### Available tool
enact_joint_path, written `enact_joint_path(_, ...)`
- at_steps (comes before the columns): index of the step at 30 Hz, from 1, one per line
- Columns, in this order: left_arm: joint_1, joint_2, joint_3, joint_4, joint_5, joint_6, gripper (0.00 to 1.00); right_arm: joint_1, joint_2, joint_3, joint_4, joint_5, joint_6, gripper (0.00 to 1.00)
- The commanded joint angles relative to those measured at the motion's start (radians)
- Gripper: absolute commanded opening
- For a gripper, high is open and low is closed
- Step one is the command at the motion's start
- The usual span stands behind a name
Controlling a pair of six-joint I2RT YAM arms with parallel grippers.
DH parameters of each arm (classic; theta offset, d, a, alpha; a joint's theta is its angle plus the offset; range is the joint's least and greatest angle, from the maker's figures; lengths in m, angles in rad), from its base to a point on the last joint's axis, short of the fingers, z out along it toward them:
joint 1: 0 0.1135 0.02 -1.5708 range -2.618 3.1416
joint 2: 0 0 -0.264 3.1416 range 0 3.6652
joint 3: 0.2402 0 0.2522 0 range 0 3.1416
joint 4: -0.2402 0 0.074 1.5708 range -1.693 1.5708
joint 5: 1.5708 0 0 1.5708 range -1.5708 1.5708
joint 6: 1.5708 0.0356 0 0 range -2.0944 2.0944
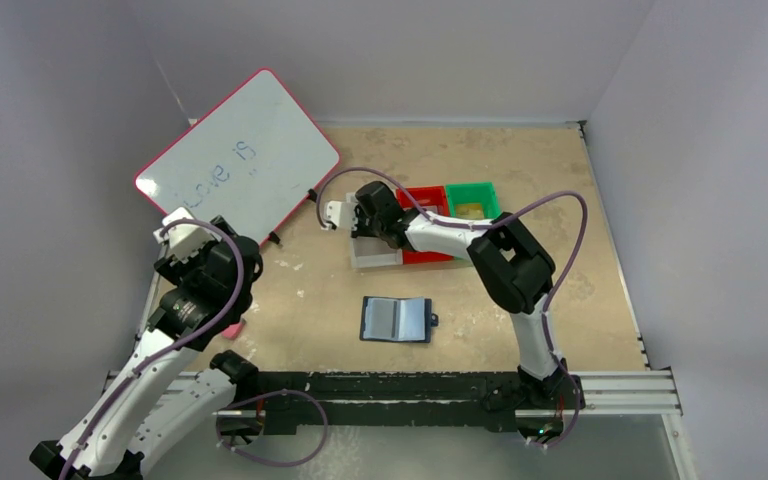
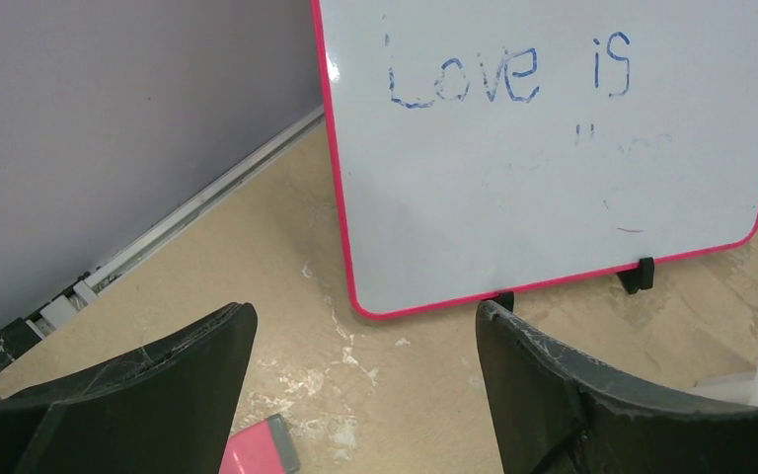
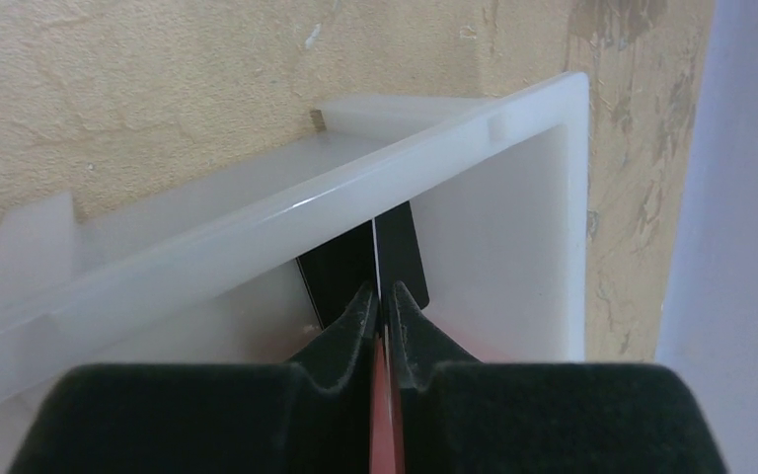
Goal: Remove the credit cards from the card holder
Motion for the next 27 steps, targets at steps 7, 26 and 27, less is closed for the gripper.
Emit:
enact_joint_path(7,0.004,0.004,0.027,-0.002,-0.036,-0.015,0.82,0.001,-0.033,0.032,-0.045,-0.092,-0.039,0.24)
enact_joint_path(26,0.005,0.029,0.030,-0.005,-0.025,-0.012,0.82,-0.003,-0.082,-0.012,0.093,-0.023,0.046,0.39)
enact_joint_path(27,0.005,0.031,0.030,-0.005,-0.024,-0.012,0.82,-0.004,-0.091,-0.027,0.113,-0.025,0.047,0.44)
